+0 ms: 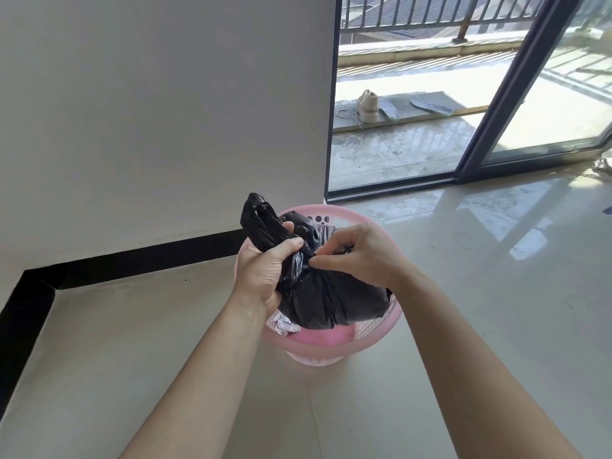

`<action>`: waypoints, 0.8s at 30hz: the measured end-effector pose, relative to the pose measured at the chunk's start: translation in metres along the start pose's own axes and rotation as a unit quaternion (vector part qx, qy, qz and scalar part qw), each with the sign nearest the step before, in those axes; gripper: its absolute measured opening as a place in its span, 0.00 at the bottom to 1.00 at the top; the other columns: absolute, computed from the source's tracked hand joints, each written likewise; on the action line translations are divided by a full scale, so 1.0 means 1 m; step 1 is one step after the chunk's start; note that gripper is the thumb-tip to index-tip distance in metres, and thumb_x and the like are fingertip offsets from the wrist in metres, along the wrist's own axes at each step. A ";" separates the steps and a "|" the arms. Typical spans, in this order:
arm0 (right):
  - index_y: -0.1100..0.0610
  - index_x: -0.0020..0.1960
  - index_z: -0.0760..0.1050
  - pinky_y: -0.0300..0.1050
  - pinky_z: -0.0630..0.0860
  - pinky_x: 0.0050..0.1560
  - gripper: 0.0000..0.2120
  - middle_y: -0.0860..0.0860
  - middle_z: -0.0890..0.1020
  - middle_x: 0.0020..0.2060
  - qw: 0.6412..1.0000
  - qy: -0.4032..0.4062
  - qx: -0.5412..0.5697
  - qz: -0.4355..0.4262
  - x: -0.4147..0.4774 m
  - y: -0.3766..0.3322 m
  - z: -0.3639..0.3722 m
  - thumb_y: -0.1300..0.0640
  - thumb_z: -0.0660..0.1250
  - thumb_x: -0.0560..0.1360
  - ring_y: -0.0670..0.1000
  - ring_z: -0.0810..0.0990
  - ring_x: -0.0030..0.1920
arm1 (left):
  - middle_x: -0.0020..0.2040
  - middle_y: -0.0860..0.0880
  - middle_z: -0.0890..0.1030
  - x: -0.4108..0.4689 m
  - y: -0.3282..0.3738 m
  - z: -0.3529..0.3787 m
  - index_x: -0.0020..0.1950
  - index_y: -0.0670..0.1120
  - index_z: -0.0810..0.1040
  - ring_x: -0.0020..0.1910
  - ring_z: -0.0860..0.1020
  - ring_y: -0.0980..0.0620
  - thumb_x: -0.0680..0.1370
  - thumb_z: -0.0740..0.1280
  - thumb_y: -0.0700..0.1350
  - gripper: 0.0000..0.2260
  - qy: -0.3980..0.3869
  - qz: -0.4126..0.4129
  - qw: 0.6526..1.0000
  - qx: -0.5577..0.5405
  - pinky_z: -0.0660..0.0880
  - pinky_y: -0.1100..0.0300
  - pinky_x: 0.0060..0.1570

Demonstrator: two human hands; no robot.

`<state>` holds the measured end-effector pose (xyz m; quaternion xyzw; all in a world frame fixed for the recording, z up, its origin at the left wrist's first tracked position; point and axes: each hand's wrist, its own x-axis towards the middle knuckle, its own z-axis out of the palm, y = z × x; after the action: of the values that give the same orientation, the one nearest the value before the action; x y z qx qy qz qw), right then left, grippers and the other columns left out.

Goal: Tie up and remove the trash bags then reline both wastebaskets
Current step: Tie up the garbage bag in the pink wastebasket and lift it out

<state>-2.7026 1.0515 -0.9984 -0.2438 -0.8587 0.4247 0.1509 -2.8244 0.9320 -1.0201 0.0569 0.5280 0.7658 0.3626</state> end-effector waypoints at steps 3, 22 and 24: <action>0.47 0.41 0.86 0.42 0.76 0.45 0.04 0.47 0.86 0.38 1.000 0.001 0.024 0.010 0.000 0.005 -0.001 0.49 0.79 0.68 0.44 0.82 0.39 | 0.42 0.39 0.83 0.003 -0.003 -0.003 0.54 0.34 0.78 0.41 0.83 0.41 0.71 0.69 0.26 0.13 0.020 0.012 1.000 0.016 0.80 0.53 0.40; 0.51 0.53 0.81 0.38 0.75 0.55 0.06 0.48 0.78 0.51 1.000 0.018 0.021 0.003 0.006 0.012 0.012 0.56 0.69 0.77 0.43 0.79 0.49 | 0.48 0.42 0.85 0.004 -0.004 -0.013 0.50 0.44 0.81 0.48 0.84 0.45 0.71 0.71 0.30 0.12 -0.065 0.018 0.998 -0.016 0.81 0.55 0.49; 0.53 0.53 0.80 0.42 0.76 0.56 0.06 0.48 0.80 0.51 0.999 0.016 0.030 0.005 0.008 0.014 0.013 0.56 0.68 0.77 0.44 0.80 0.49 | 0.50 0.41 0.85 0.001 -0.001 -0.011 0.54 0.40 0.81 0.50 0.84 0.45 0.75 0.70 0.33 0.09 -0.084 0.021 0.996 -0.021 0.81 0.55 0.49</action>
<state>-2.7112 1.0544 -1.0168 -0.2500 -0.8421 0.4467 0.1700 -2.8300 0.9249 -1.0258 0.1244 0.4787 0.7766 0.3902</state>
